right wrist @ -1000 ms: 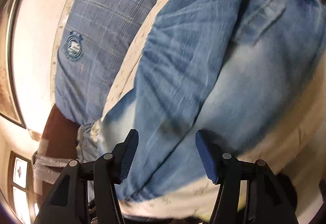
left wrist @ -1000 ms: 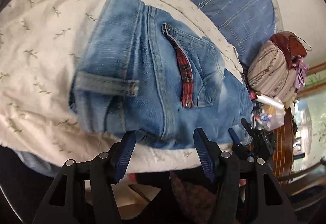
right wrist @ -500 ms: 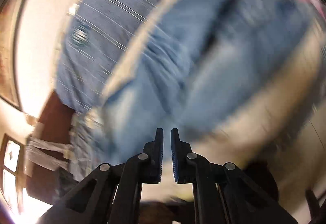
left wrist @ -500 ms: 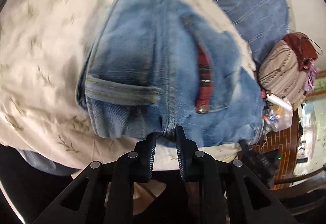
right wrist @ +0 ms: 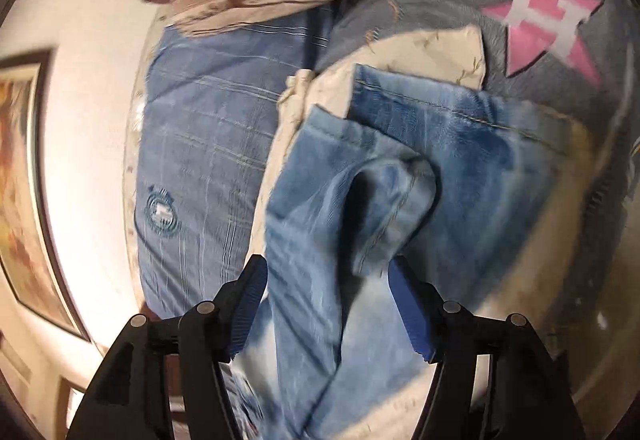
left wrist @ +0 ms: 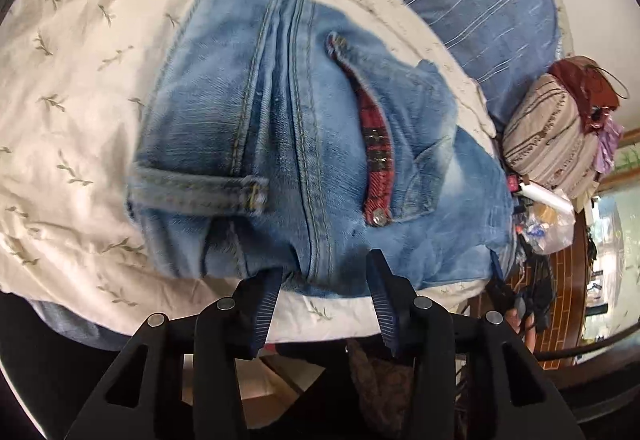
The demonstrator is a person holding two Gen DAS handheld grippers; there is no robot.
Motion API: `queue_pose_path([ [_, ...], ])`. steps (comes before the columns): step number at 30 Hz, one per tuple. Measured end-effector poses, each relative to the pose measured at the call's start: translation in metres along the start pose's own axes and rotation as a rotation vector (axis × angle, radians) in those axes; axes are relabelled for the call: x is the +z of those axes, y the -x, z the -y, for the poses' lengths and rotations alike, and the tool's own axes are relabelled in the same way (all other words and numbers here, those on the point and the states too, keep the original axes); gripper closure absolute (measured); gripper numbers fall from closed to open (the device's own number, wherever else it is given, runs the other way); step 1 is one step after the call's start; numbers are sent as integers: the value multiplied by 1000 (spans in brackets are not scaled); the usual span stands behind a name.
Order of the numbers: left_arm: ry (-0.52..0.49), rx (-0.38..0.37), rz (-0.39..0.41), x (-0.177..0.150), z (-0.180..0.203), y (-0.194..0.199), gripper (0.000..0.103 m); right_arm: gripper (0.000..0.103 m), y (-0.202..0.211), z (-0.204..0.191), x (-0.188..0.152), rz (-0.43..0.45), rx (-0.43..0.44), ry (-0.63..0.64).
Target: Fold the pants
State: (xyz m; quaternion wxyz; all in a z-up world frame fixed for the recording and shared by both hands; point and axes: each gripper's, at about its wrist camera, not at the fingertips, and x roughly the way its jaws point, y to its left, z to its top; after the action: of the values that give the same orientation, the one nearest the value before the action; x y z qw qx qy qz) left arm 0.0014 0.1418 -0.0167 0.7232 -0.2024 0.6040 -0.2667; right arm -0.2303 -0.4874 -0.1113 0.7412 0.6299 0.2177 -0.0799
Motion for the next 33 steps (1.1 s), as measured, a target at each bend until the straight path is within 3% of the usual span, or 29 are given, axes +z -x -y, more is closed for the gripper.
queue_pose_path([
  [1,6,16,-11,4,2,-5,69,40,-8,1,5,7,15,-18],
  [2,13,20,-21,10,3,-8,84,46,-14,1,9,7,13,-20],
  [3,24,22,-24,18,6,-10,85,85,-21,-4,19,0,-15,-13],
  [4,36,15,-11,21,8,-6,88,96,-25,-10,28,-20,-15,-15],
  [6,12,-5,32,23,19,6,89,96,-7,-42,44,23,78,32],
  [8,-25,-36,62,18,25,19,89,96,28,-83,49,89,120,218],
  [10,-62,-18,72,9,27,21,89,96,51,-97,41,115,57,358],
  [11,-78,7,64,5,24,16,88,96,51,-89,36,94,-25,388],
  [13,-57,43,-16,-1,11,-3,88,95,43,-54,31,53,-191,353],
  [15,-1,46,-73,-4,-4,-15,88,92,37,-14,25,23,-237,224],
  [18,0,21,-64,-3,-9,-10,87,84,46,23,16,36,-146,73],
  [21,-15,37,-56,-2,-10,-10,87,56,49,17,25,87,-99,37],
  [22,-18,44,-54,-3,-9,-11,87,55,48,15,30,106,-96,29],
  [23,-17,47,-52,-3,-6,-11,88,61,56,13,28,106,-100,30],
  [24,-13,43,-45,-1,-4,-10,88,87,50,4,36,100,-106,40],
  [25,-12,36,-36,-3,1,-5,88,94,44,-12,45,86,-92,75],
  [30,-52,18,64,-11,18,19,88,96,71,-120,57,199,131,384],
  [33,-106,70,51,-24,24,9,87,96,79,-108,51,233,75,405],
])
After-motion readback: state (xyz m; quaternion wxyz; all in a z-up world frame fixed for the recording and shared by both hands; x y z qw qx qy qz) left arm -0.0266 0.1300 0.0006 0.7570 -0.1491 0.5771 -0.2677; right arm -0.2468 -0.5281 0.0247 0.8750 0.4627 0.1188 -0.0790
